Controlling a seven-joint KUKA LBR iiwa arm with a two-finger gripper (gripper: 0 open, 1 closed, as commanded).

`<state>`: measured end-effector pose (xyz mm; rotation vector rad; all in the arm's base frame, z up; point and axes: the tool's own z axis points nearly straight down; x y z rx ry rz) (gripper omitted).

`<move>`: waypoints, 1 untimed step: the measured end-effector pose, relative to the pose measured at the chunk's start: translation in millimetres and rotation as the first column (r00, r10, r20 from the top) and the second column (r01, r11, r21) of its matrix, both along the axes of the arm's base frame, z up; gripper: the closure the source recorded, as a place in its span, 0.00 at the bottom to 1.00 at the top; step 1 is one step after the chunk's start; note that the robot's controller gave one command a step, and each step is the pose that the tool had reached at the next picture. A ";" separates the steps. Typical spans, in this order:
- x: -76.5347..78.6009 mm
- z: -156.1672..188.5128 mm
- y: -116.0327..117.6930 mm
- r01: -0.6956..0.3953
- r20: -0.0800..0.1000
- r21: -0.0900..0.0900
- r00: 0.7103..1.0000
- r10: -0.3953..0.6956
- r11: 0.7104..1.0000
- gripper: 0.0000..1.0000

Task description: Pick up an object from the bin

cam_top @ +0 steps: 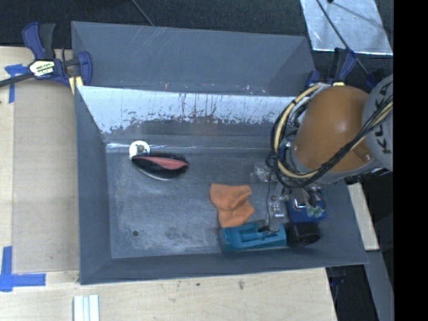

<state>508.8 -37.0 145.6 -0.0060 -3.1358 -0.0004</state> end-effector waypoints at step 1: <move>2.0 4.3 0.0 -0.001 0.009 -0.001 1.000 0.001 1.000 0.00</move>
Offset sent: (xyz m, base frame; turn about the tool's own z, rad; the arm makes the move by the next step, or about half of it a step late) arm 0.0296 0.0312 -0.0707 -0.0526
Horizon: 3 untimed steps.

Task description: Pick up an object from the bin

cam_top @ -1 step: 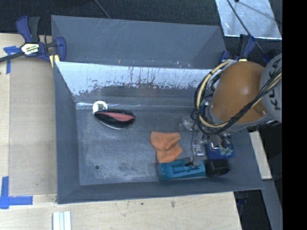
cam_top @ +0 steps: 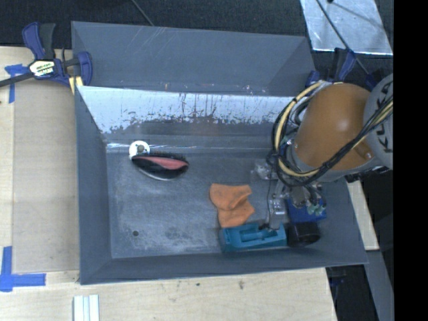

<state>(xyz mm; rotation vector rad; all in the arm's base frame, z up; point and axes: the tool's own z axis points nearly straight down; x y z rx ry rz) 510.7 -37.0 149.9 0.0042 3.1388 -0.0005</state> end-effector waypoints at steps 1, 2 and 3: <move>22.1 -48.4 20.2 -0.035 0.007 -0.001 0.999 0.035 0.999 0.00; 35.7 -78.8 53.5 0.065 0.005 0.001 0.998 -0.065 0.998 1.00; 35.7 -78.8 53.5 0.065 0.005 0.001 0.998 -0.065 0.998 1.00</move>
Offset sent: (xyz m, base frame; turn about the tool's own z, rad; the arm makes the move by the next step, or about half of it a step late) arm 0.0340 0.0534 -0.0799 0.0665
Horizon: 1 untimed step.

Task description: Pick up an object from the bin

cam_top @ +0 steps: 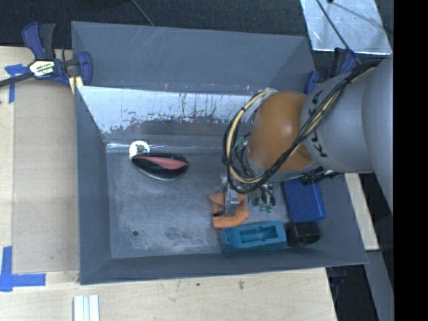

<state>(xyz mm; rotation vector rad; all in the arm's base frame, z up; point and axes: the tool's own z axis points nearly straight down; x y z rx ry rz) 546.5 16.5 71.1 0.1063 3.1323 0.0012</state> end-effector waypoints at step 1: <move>10.8 97.2 -8.4 -0.010 -0.004 -0.001 1.000 0.010 1.000 1.00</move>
Offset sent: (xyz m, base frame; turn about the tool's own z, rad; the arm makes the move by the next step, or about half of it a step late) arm 0.0000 0.0000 0.0000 0.0000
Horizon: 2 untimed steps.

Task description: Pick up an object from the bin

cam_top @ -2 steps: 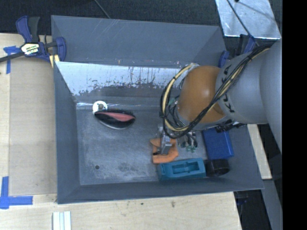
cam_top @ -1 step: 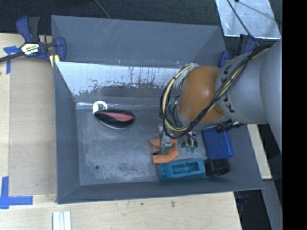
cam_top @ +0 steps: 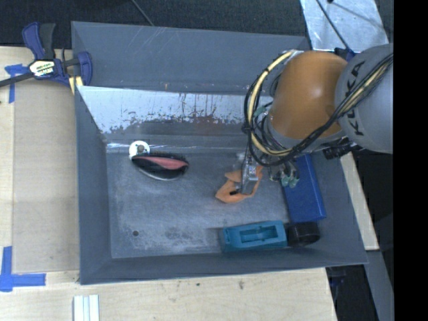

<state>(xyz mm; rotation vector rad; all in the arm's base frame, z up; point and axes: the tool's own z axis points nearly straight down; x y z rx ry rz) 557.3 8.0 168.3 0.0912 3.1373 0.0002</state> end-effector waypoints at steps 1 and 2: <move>0.0 0.0 0.0 0.000 0.000 0.000 1.000 0.000 1.000 1.00; 14.3 82.5 -9.5 -0.035 -0.001 0.000 0.999 0.035 0.999 1.00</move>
Offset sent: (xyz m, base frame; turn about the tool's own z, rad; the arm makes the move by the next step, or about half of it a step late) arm 0.0136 -0.0091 0.0820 -0.0351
